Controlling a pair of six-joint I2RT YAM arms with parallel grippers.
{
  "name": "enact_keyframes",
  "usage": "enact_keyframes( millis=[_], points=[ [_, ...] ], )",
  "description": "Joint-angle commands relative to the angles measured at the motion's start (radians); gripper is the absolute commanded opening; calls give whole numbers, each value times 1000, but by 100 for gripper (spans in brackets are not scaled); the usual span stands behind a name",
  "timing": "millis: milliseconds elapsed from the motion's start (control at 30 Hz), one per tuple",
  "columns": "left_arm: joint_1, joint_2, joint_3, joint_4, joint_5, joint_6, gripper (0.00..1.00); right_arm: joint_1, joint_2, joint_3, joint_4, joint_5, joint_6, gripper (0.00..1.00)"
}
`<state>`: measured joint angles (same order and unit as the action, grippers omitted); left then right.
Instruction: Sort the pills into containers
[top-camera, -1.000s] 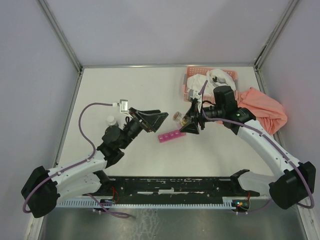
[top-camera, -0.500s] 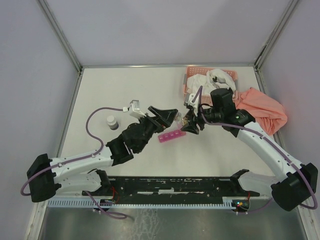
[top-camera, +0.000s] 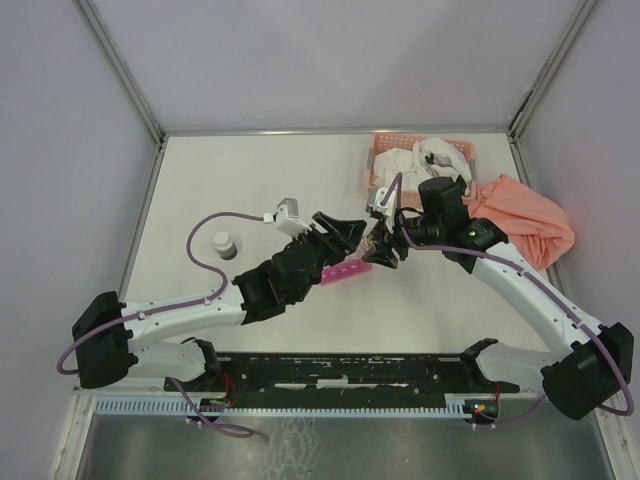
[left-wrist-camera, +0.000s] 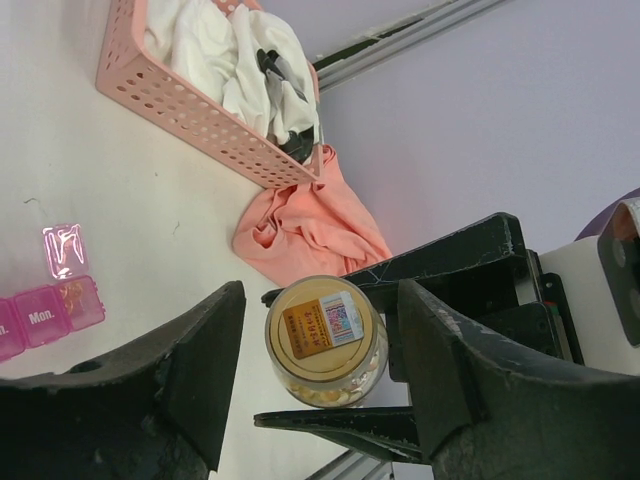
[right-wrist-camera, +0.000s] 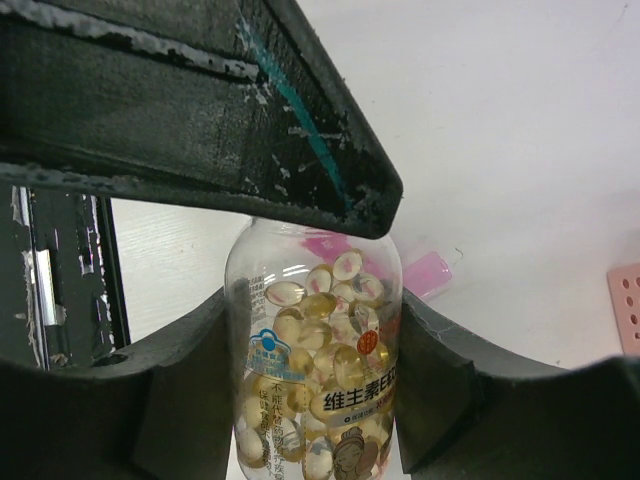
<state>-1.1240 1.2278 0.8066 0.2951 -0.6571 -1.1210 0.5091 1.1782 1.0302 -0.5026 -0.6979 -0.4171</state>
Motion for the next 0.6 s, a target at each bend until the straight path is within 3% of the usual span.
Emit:
enact_keyframes(
  millis=[0,267,433,567],
  points=[
    [-6,5,41,3,-56,-46,66,6,0,48,18,10,-7,3],
    [-10,7,41,7,-43,-54,49,7,1,49,17,17,-4,3],
    [-10,3,27,34,-27,-45,27,7,0,50,18,17,-4,3],
    [-11,-3,16,63,-5,-28,17,8,1,52,19,10,5,3]
  ],
)
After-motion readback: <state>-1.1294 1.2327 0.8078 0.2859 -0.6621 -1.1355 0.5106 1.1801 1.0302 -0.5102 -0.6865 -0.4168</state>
